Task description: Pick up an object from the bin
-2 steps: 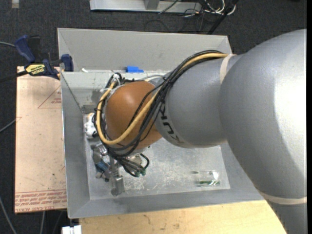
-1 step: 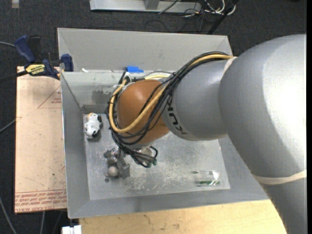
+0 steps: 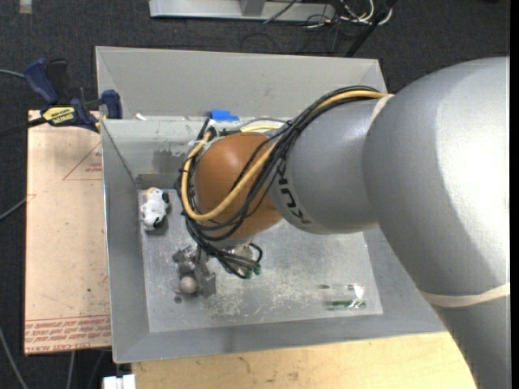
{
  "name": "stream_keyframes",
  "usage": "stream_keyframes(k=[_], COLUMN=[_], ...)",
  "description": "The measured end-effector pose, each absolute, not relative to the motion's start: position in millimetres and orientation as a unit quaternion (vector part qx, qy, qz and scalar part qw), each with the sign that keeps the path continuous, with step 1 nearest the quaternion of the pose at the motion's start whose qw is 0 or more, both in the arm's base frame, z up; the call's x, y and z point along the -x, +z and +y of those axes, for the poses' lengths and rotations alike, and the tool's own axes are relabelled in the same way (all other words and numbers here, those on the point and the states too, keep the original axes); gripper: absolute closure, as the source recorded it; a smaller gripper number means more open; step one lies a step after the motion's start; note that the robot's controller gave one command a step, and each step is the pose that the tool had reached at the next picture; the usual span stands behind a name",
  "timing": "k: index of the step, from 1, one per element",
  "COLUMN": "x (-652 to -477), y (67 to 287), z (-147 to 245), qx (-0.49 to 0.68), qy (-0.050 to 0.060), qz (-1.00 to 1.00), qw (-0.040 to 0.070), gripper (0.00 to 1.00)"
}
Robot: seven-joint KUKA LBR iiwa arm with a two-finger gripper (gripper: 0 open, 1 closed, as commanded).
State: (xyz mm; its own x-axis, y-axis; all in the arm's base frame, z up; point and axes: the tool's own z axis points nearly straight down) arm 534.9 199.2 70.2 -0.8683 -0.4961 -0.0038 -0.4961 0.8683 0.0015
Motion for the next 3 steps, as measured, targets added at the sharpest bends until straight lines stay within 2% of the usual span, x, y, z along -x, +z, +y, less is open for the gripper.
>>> stream_keyframes(k=[1, 2, 3], x=[-507.7, -524.7, -546.1], y=[122.2, 186.1, 233.2], z=[225.5, 235.4, 194.8], qx=[0.252, 0.254, 0.251], qy=[0.0, 0.001, 0.001], qz=[0.968, 0.967, 0.968], qw=[-0.003, 0.001, 0.0], gripper=[1.0, 1.0, 1.0])
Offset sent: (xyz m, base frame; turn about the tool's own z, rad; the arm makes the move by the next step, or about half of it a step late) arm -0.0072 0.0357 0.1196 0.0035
